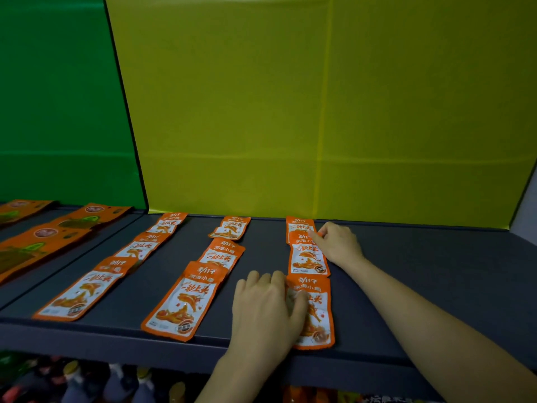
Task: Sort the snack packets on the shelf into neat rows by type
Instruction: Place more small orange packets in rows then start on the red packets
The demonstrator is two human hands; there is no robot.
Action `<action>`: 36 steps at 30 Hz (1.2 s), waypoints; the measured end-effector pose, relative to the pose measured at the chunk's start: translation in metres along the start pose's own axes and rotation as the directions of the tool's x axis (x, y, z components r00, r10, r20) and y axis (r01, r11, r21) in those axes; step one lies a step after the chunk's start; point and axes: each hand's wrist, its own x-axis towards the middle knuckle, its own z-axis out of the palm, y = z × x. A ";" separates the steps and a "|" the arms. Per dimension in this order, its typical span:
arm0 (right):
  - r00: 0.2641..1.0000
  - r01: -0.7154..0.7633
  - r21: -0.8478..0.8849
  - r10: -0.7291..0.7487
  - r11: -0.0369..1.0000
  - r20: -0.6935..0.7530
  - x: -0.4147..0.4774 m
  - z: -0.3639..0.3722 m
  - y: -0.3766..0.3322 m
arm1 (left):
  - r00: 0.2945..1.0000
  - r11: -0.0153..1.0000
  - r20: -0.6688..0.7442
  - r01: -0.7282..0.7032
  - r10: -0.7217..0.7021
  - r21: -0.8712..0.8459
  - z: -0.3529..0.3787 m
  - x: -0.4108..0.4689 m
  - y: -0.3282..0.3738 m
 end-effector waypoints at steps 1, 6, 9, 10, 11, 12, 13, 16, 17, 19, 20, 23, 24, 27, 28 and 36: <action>1.000 0.009 -0.020 -0.009 1.000 -0.003 -0.001 0.000 0.000 | 1.000 1.000 -0.014 -0.004 0.004 0.015 0.002 0.000 -0.001; 1.000 0.013 -0.019 -0.013 1.000 -0.004 -0.002 0.001 -0.001 | 0.994 0.998 -0.108 0.011 -0.017 -0.059 0.011 -0.001 -0.004; 1.000 -0.010 0.025 0.011 1.000 -0.017 -0.003 -0.002 -0.003 | 0.990 0.994 -0.132 0.029 -0.043 -0.109 0.012 -0.002 -0.004; 1.000 -0.012 0.024 0.013 1.000 -0.023 -0.003 -0.004 -0.004 | 0.987 0.991 -0.150 0.031 -0.051 -0.130 0.010 -0.002 -0.004; 1.000 -0.010 0.021 0.010 1.000 -0.030 -0.005 -0.007 -0.005 | 0.984 0.988 -0.168 0.029 -0.054 -0.149 0.008 -0.002 -0.004; 0.999 0.002 0.025 -0.001 1.000 -0.039 -0.006 -0.012 -0.007 | 0.981 0.986 -0.189 0.016 -0.047 -0.166 0.005 -0.002 -0.006; 0.998 0.025 0.034 -0.023 0.999 -0.052 -0.007 -0.017 -0.009 | 0.977 0.984 -0.210 -0.007 -0.031 -0.178 0.002 -0.002 -0.008; 0.979 0.183 0.077 -0.175 0.980 -0.106 -0.018 -0.035 -0.019 | 0.958 0.984 -0.285 -0.045 -0.006 -0.173 -0.016 -0.006 -0.024; 0.967 0.244 0.102 -0.233 0.965 -0.105 -0.025 -0.041 -0.025 | 0.950 0.989 -0.313 -0.037 -0.010 -0.145 -0.026 -0.010 -0.033; 0.935 0.353 0.131 -0.344 0.926 -0.084 -0.043 -0.053 -0.041 | 0.937 0.998 -0.348 0.006 -0.030 -0.070 -0.048 -0.020 -0.054; 0.913 0.408 0.131 -0.401 0.904 -0.076 -0.054 -0.057 -0.051 | 0.934 0.998 -0.353 0.031 -0.050 -0.060 -0.059 -0.027 -0.066; 0.833 0.554 0.134 -0.548 0.822 -0.078 -0.092 -0.062 -0.087 | 0.916 0.993 -0.386 0.089 -0.113 -0.080 -0.089 -0.053 -0.111; 0.807 0.590 0.143 -0.586 0.794 -0.074 -0.104 -0.061 -0.101 | 0.906 0.990 -0.398 0.124 -0.141 -0.068 -0.098 -0.065 -0.128; 0.741 0.666 0.159 -0.670 0.729 -0.032 -0.140 -0.049 -0.146 | 0.879 0.970 -0.425 0.243 -0.216 0.010 -0.127 -0.108 -0.178; 0.722 0.684 0.166 -0.692 0.710 -0.018 -0.152 -0.040 -0.162 | 0.871 0.957 -0.429 0.287 -0.241 0.044 -0.137 -0.125 -0.195; 0.573 0.751 0.309 -0.809 0.583 0.132 -0.261 0.069 -0.309 | 0.785 0.796 -0.450 0.562 -0.426 0.227 -0.211 -0.285 -0.328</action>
